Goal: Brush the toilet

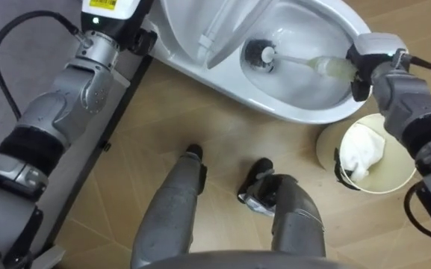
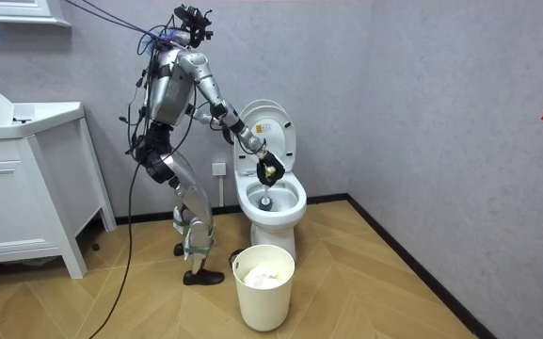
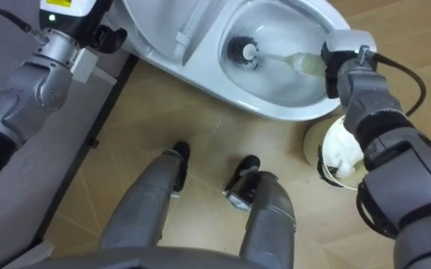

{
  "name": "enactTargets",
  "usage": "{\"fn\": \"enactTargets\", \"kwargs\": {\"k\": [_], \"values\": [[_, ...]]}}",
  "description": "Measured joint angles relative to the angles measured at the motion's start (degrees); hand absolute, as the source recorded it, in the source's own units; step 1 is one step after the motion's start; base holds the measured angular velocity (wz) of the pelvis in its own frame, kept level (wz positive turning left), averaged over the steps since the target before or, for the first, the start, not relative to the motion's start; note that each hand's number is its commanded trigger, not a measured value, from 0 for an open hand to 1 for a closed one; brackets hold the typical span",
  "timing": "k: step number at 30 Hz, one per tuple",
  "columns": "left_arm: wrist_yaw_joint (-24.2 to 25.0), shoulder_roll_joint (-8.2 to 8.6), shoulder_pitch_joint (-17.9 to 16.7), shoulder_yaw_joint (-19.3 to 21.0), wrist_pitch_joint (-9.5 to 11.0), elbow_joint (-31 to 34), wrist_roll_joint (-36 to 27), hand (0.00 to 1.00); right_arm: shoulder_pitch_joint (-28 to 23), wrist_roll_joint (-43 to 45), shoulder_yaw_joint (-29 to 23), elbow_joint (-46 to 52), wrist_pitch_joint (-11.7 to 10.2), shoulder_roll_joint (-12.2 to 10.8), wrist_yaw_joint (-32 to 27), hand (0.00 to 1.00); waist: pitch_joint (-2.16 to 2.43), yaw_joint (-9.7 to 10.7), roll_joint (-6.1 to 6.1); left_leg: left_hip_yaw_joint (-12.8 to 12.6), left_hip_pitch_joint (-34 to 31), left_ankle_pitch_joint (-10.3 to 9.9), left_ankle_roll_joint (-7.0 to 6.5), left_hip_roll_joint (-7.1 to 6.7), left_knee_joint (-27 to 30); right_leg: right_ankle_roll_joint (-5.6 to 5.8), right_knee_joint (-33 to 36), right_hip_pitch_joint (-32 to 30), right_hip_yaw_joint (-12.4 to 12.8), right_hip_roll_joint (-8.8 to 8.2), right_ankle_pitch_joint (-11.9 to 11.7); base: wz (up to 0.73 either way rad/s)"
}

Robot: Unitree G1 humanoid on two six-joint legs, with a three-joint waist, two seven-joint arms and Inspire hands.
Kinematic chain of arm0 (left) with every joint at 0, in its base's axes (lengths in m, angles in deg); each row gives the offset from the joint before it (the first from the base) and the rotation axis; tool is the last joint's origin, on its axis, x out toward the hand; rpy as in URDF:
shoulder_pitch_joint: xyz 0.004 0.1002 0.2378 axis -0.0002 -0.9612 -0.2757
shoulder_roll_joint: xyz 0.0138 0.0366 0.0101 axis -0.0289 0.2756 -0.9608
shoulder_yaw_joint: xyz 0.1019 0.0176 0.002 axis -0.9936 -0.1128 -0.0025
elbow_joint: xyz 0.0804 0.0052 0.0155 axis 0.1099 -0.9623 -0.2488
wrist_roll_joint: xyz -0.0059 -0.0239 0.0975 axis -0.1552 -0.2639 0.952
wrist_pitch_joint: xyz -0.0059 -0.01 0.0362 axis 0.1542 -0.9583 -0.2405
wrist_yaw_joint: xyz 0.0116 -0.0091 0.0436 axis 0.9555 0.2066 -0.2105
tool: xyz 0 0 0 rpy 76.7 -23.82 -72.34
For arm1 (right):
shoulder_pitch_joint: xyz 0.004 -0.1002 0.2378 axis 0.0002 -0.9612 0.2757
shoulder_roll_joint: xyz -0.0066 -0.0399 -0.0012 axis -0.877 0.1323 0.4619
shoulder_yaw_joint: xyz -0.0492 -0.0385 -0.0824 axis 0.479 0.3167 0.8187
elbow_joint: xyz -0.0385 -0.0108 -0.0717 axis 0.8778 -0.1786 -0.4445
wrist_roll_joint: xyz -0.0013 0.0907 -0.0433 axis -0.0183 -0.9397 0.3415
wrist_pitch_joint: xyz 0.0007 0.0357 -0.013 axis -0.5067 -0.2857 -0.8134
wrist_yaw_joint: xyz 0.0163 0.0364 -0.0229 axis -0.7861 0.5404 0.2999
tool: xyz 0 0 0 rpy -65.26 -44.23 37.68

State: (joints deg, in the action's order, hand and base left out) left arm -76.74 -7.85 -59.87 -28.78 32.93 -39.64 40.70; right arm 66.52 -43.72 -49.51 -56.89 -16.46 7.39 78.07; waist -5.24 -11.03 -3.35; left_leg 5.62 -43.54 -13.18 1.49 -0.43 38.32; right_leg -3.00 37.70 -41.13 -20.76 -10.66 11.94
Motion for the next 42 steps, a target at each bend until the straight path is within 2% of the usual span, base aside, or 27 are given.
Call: {"fn": "enactTargets", "kwargs": {"k": [2, 4, 6, 8, 11, 12, 17, 21, 26, 29, 31, 32, 34, 36, 39, 42], "values": [[0.0, -0.03, 0.0, 0.0, 0.1, 0.0, -0.1, 0.00, -0.3, 2.0, 0.9, 2.4, 0.0, 1.1, 0.8, 1.00, 0.05, -0.1, 0.08, 0.0, 0.0, 0.0, 0.02, 0.07, 0.0, 0.00, 0.0, 0.0, 0.0, 0.10, 0.0, 0.00], [0.2, -0.03, 0.0, -0.1, 0.1, -0.3, -0.1, 0.00, -0.4, 4.6, 1.7, 4.0, 0.4, 1.2, 1.3, 1.00, 0.19, -0.2, 0.38, 0.0, 0.1, 0.0, 0.04, 0.18, 0.0, -0.05, -0.3, 0.2, -0.3, 0.25, 0.0, 0.00], [0.9, -0.01, 0.0, -0.1, 0.7, -1.0, -0.2, 0.00, -1.9, 8.0, 1.7, 7.3, 1.4, 1.4, 2.5, 1.00, 0.61, -0.2, 1.40, 0.7, 0.0, -0.1, 0.19, 0.46, 0.2, -0.21, -1.0, 1.0, -1.4, 0.61, -0.2, 0.05], [1.2, -0.13, -0.2, -0.1, 0.8, -1.1, -0.7, 0.00, -2.7, 10.2, 1.7, 10.2, 2.6, 1.5, 4.0, 1.00, 0.81, -0.2, 1.74, 0.7, 0.0, -0.2, 0.32, 0.61, 0.1, -0.21, -1.2, 1.0, -1.4, 0.80, -0.2, -0.02], [1.3, -0.14, -0.9, 0.0, 0.8, -1.1, -1.2, 0.00, -3.7, 12.1, 1.8, 14.3, 4.6, 1.5, 6.9, 1.00, 1.37, -0.3, 2.44, 0.6, 0.3, -0.2, 0.37, 0.90, -0.3, -0.45, -1.8, 1.2, -1.5, 1.06, -0.4, -0.04], [1.4, -0.20, -1.1, -0.1, 0.8, -1.2, -1.3, 0.00, -4.4, 12.1, 1.8, 15.8, 5.4, 1.5, 7.9, 1.00, 1.58, -0.3, 2.50, 0.5, 0.5, -0.1, 0.45, 0.91, -0.7, -0.45, -1.9, 1.2, -1.2, 1.12, -0.4, -0.03], [0.7, -1.53, -2.3, -0.1, 0.8, -1.1, -1.9, 0.00, -6.1, 12.2, 1.8, 20.5, 7.3, 1.5, 11.2, 1.00, 1.93, -0.2, 2.67, 0.0, 0.8, -0.1, 0.58, 1.61, -1.1, -0.75, -2.4, 1.4, -1.0, 1.80, -0.6, -0.07], [0.7, -2.19, -3.1, -0.1, 0.7, -1.1, -2.2, 0.00, -6.2, 12.3, 1.8, 21.6, 7.5, 1.5, 14.0, 1.00, 2.33, -0.1, 2.79, -0.2, 1.4, 0.0, 0.77, 1.74, -1.7, -0.81, -2.7, 1.7, -0.6, 2.04, -0.7, -0.03], [0.7, -2.19, -3.6, -0.3, 0.2, -0.9, -2.4, 0.00, -5.2, 10.7, 1.8, 18.6, 7.7, 1.1, 13.5, 1.00, 2.33, -0.3, 2.77, -0.3, 2.1, 0.0, 0.76, 1.76, -2.0, -0.74, -2.9, 2.2, -0.5, 2.09, -0.8, 0.00], [0.6, -2.06, -3.9, -1.1, -0.4, 0.0, -2.7, 0.00, -2.6, 2.0, 2.0, 10.2, 6.6, 0.4, 10.2, 1.00, 2.23, -0.5, 2.35, -0.4, 2.3, 0.0, 0.73, 1.60, -2.2, -0.71, -2.4, 2.3, -0.5, 1.71, -0.7, 0.03], [0.6, -2.08, -3.8, -1.1, -0.5, 0.2, -2.5, 0.00, -0.7, -7.3, 1.5, 1.3, 4.7, -0.8, 6.7, 1.00, 2.07, -0.4, 2.10, -0.4, 2.3, 0.0, 0.73, 1.38, -2.1, -0.65, -2.0, 2.1, -0.5, 1.34, -0.5, 0.07], [0.6, -2.08, -3.8, -1.1, -0.6, 0.3, -2.5, 0.00, -0.6, -9.8, 1.4, -0.3, 4.5, -0.9, 6.0, 1.00, 2.02, -0.4, 2.00, -0.4, 2.2, 0.1, 0.68, 1.26, -2.1, -0.60, -1.8, 2.0, -0.5, 1.19, -0.4, 0.08], [0.4, -2.08, -3.5, -1.1, -1.3, 0.9, -1.1, 0.00, -0.6, -16.1, -0.4, -3.4, 3.3, -1.3, 4.1, 1.00, 1.67, -0.1, 1.44, -0.3, 1.9, 0.3, 0.60, 0.82, -2.3, -0.55, -1.5, 1.6, -0.5, 0.76, -0.2, 0.07], [-0.6, -2.07, -3.0, -1.1, -1.8, 1.0, -0.2, 0.00, -0.6, -23.4, -3.6, -7.1, 2.0, -2.3, 2.2, 1.00, 1.02, 0.1, 0.35, -0.4, 1.7, 0.5, 0.54, 0.59, -2.5, -0.53, -1.2, 1.2, -0.3, 0.52, -0.2, 0.04], [-1.0, -2.07, -2.6, -0.9, -2.2, 1.2, 0.2, 0.00, -0.2, -24.3, -8.0, -8.0, 1.3, -2.6, 0.2, 1.00, 0.71, 1.2, -0.17, -0.3, 0.8, 0.9, 0.22, 0.04, -2.4, -0.39, -0.4, 0.2, -0.5, -0.57, 0.0, 0.12], [0.0, -2.04, -1.6, -0.9, -2.1, 1.1, 0.2, 0.00, 0.5, -21.2, -8.1, -8.4, 0.0, -1.5, -0.3, 1.00, 0.59, 1.7, -0.35, -0.3, 0.3, 1.2, -0.04, -0.49, -1.9, -0.19, 0.0, -0.1, -0.6, -1.09, 0.3, 0.11]]}}
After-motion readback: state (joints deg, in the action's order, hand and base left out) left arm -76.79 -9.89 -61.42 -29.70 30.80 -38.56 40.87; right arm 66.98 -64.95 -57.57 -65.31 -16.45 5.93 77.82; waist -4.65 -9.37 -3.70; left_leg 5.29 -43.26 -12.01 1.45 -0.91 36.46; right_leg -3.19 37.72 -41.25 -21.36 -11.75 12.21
